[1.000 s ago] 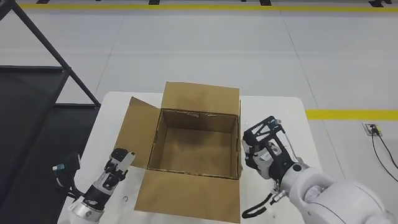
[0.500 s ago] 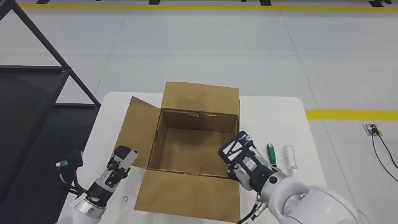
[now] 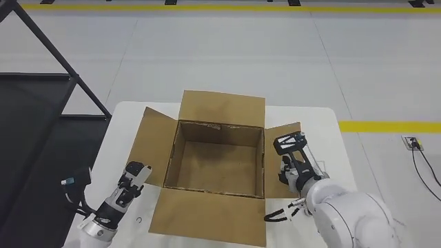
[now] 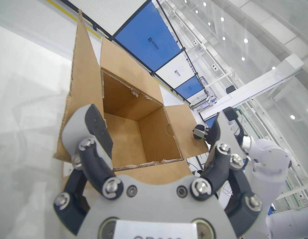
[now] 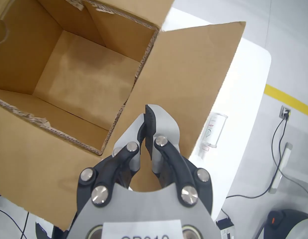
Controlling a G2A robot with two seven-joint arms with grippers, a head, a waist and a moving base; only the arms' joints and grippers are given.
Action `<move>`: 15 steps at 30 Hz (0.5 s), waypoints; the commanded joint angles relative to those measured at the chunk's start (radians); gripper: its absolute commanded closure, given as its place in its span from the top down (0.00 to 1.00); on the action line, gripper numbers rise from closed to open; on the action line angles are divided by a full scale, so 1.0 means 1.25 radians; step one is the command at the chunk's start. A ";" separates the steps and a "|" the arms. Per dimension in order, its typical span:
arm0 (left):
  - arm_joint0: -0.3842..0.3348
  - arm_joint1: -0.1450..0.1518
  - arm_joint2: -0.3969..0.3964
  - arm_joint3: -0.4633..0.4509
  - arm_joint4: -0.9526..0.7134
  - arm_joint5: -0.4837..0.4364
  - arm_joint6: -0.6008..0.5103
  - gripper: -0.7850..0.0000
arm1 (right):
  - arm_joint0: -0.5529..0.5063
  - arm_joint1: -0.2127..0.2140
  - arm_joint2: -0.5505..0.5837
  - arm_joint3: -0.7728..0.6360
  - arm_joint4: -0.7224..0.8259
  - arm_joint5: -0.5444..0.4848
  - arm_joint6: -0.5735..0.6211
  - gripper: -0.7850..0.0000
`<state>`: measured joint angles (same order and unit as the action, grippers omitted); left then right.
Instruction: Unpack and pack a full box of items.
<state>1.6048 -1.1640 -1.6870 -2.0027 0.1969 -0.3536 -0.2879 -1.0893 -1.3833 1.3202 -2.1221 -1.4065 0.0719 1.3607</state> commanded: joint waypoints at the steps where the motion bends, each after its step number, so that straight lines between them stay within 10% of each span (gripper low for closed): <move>1: -0.002 0.000 0.002 0.000 0.001 0.001 -0.001 1.00 | 0.009 0.000 0.011 0.047 0.026 0.002 -0.015 0.00; 15: 0.001 0.000 -0.003 -0.002 0.005 0.010 0.004 1.00 | 0.090 0.000 0.018 0.249 0.152 -0.050 -0.057 0.00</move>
<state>1.6041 -1.1637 -1.6895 -2.0043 0.2055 -0.3404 -0.2839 -0.9816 -1.3832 1.3463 -1.8215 -1.2188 0.0097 1.2930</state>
